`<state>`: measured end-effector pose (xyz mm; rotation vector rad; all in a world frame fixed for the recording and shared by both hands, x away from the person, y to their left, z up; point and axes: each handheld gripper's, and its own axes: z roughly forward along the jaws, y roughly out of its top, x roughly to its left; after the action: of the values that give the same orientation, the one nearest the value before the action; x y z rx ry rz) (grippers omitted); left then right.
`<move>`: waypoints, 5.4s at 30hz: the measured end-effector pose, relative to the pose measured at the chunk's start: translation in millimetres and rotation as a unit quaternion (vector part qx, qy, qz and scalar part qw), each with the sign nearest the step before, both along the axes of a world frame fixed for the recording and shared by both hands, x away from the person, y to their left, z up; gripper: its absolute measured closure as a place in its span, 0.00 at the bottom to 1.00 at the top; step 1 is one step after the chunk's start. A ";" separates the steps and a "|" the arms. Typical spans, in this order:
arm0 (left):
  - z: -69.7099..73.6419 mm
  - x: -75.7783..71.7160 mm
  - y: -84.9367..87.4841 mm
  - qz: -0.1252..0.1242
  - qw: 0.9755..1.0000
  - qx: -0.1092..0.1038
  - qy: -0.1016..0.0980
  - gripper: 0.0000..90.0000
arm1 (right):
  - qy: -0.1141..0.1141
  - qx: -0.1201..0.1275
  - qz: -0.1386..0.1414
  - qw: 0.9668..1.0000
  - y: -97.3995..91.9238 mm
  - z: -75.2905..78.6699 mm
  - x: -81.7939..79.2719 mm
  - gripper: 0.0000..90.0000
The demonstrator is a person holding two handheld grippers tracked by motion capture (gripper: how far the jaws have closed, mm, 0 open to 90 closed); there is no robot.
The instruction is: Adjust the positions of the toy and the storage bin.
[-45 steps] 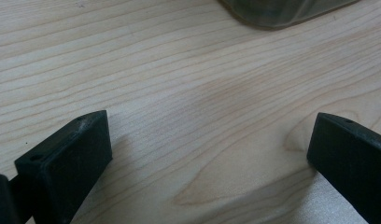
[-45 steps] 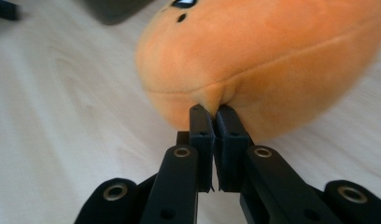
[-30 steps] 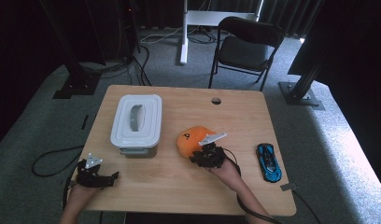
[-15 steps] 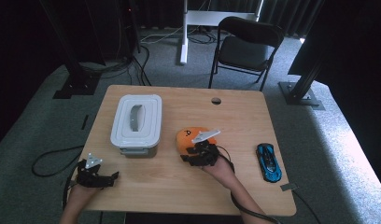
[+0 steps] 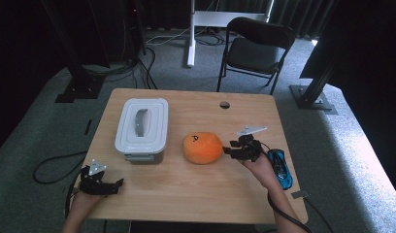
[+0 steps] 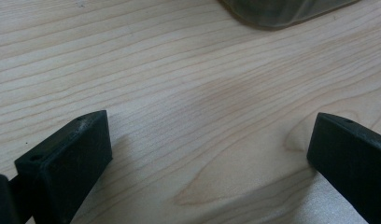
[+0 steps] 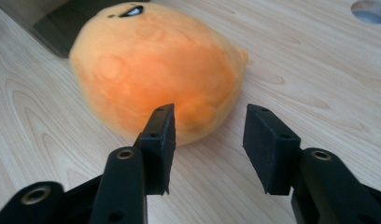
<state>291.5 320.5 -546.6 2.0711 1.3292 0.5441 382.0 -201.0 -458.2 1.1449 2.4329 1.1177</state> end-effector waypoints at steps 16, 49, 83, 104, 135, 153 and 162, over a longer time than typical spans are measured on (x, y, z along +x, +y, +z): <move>0.0 0.0 0.0 0.000 1.000 0.000 0.000 0.00 | 0.034 -0.005 0.051 0.998 20.6 -22.2 1.3 0.77; 0.0 0.0 0.0 0.000 1.000 0.000 0.000 0.00 | 0.046 0.014 0.083 0.995 101.9 -30.7 -28.2 0.78; 0.0 0.0 0.0 0.000 1.000 0.000 0.000 0.00 | 0.029 0.058 -0.059 0.996 79.9 -16.6 13.4 0.30; 0.0 0.0 0.0 0.000 1.000 0.000 0.000 0.00 | 0.007 0.027 -0.034 0.999 90.6 -35.2 10.2 0.36; 0.0 0.0 0.0 0.000 1.000 0.000 0.000 0.00 | -0.014 0.012 -0.069 0.997 47.2 0.4 21.2 0.83; 0.0 0.0 0.0 0.000 1.000 0.000 0.000 0.00 | -0.035 -0.005 -0.130 0.991 -16.9 20.7 39.6 0.83; 0.0 0.0 0.0 0.000 1.000 0.000 0.000 0.00 | -0.036 -0.014 -0.163 0.986 -46.1 23.1 51.7 0.83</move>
<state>291.5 320.5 -546.6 2.0704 1.3295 0.5439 433.7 -247.1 -435.1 1.4034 2.1015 0.9995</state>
